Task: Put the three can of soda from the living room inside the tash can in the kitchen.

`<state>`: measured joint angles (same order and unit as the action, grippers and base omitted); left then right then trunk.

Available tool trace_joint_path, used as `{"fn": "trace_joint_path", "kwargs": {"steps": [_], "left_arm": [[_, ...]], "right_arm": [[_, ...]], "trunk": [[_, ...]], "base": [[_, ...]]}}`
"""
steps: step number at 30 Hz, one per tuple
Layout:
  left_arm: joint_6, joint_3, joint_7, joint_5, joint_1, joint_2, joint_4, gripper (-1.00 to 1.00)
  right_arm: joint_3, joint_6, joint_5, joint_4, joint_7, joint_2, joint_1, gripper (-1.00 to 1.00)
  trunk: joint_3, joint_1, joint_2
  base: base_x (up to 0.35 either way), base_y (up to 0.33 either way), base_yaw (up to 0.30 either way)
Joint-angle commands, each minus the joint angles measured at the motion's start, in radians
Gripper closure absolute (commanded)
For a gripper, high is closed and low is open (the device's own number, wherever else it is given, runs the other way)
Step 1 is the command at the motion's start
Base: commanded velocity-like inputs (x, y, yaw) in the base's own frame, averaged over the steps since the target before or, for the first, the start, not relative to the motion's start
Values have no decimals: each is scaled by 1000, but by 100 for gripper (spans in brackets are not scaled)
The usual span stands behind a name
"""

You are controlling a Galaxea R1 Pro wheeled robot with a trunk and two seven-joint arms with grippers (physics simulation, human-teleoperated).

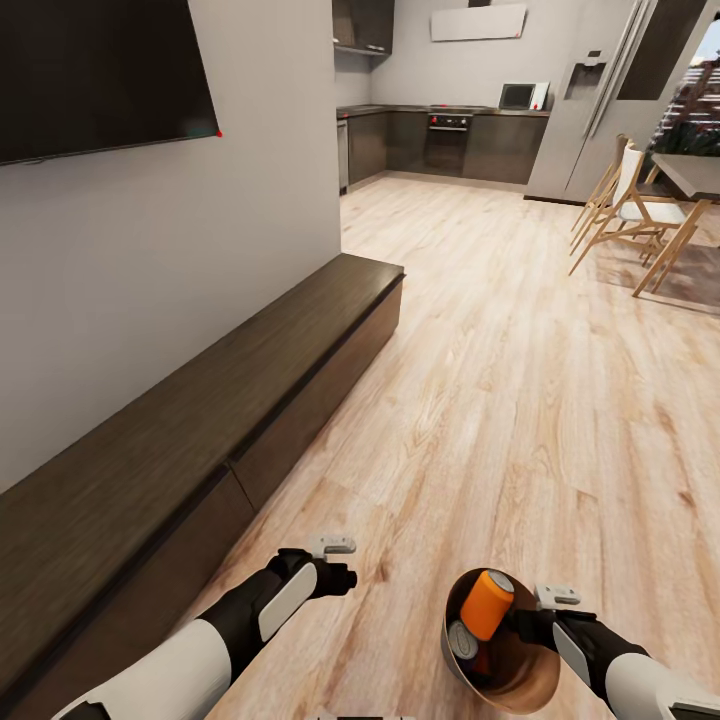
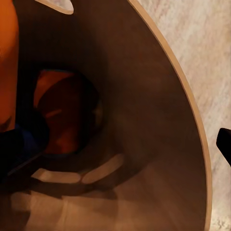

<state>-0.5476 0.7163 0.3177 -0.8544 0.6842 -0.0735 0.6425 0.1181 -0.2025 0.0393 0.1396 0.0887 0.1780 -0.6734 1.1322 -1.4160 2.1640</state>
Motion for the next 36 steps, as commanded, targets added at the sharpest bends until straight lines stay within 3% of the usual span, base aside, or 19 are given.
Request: {"fn": "trace_joint_path", "kwargs": {"steps": [1, 11, 36], "left_arm": [[0, 0, 0, 0, 0, 0, 0, -100], [0, 0, 0, 0, 0, 0, 0, -100], [2, 0, 1, 0, 0, 0, -1, -100]], "right_arm": [[0, 0, 0, 0, 0, 0, 0, -100], [0, 0, -1, 1, 0, 0, 0, -100], [2, -2, -2, 14, 5, 3, 0, -100]], "trunk": [[0, 0, 0], [0, 0, 0], [-78, 96, -175]], "base": [[0, 0, 0], [0, 0, 0], [0, 0, 0]]}}
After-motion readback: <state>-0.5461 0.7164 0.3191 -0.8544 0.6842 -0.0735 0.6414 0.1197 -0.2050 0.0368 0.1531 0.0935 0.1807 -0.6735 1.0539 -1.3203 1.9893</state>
